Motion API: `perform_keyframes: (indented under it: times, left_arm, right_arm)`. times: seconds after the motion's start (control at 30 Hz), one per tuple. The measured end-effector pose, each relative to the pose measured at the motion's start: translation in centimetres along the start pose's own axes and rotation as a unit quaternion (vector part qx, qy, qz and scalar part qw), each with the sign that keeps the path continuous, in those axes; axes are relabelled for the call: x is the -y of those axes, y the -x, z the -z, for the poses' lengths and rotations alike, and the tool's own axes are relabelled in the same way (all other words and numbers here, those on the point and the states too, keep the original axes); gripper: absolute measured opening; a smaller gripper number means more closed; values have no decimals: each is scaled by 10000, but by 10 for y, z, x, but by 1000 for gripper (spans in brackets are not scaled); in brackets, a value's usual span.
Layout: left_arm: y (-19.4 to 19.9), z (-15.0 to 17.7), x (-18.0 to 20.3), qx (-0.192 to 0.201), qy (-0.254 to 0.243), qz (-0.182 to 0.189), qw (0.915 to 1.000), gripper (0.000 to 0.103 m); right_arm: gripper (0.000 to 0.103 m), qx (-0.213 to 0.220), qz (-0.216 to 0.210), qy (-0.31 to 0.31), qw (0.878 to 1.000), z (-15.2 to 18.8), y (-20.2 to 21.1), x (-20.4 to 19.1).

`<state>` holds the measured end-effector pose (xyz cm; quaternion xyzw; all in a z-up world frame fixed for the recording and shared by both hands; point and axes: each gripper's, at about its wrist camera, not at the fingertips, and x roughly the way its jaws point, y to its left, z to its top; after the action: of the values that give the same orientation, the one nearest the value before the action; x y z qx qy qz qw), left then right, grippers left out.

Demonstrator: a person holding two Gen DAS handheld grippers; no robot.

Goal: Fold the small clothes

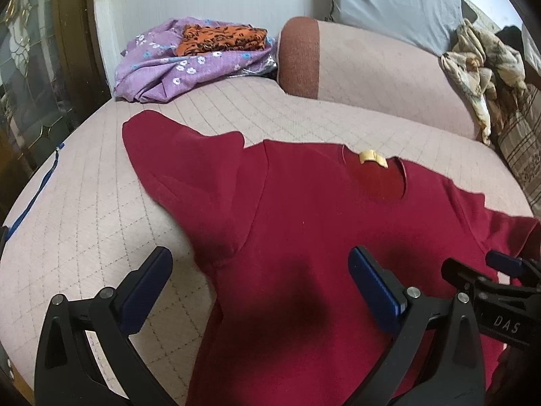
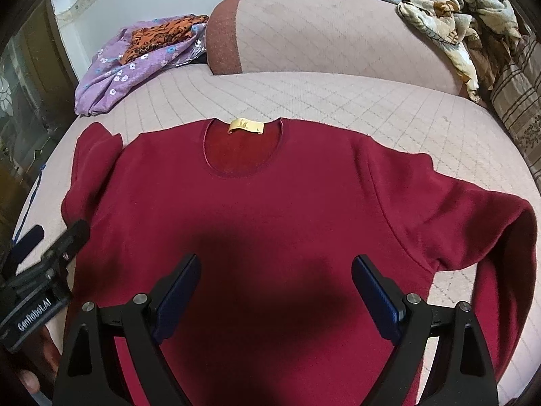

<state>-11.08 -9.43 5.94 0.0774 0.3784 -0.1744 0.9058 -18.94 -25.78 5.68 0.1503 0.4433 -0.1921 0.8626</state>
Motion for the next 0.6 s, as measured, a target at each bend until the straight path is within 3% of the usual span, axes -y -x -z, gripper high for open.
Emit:
perform_keyframes:
  times: [0.6]
  left_arm:
    - [-15, -9, -24, 17, 254, -172, 9995, 103]
  right_arm:
    - [92, -145, -30, 137, 9998, -2, -20, -18]
